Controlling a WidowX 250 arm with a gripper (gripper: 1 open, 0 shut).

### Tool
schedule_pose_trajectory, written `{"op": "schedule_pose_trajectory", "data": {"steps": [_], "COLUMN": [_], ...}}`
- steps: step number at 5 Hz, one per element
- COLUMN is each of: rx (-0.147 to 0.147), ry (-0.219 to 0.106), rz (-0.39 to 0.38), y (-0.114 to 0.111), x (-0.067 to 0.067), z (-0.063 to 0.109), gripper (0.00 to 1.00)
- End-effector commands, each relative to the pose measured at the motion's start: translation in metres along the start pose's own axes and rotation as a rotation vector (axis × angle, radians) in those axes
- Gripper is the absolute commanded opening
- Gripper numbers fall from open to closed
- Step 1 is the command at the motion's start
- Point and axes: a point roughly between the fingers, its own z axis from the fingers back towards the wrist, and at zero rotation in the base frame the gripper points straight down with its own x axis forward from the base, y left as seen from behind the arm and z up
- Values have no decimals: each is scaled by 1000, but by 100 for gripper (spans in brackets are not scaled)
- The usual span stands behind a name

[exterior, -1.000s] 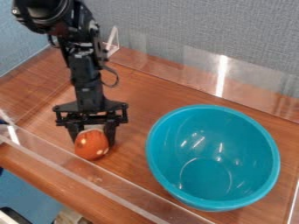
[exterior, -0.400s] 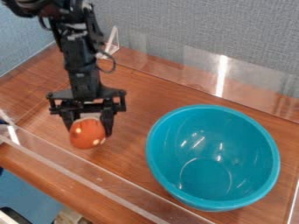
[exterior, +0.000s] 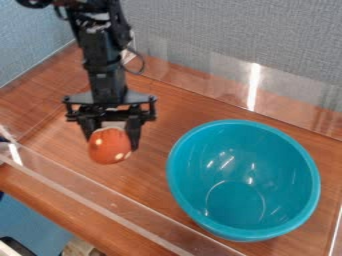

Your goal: Put the mushroom in the blue bowl

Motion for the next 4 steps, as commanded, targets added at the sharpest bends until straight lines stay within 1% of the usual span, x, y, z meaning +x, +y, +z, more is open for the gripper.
{"op": "schedule_pose_trajectory", "data": {"steps": [1,2,3,4], "rx": [-20,-26,-37,-42], "ry": [-77,-97,-113,-105], "rz": [-55,-142,-259,-380], "y": [-16,-36,-66,-108], "x": [3,-1,-8,-17], "z": [27,43,57,50], "gripper": [0,0,0,0]}}
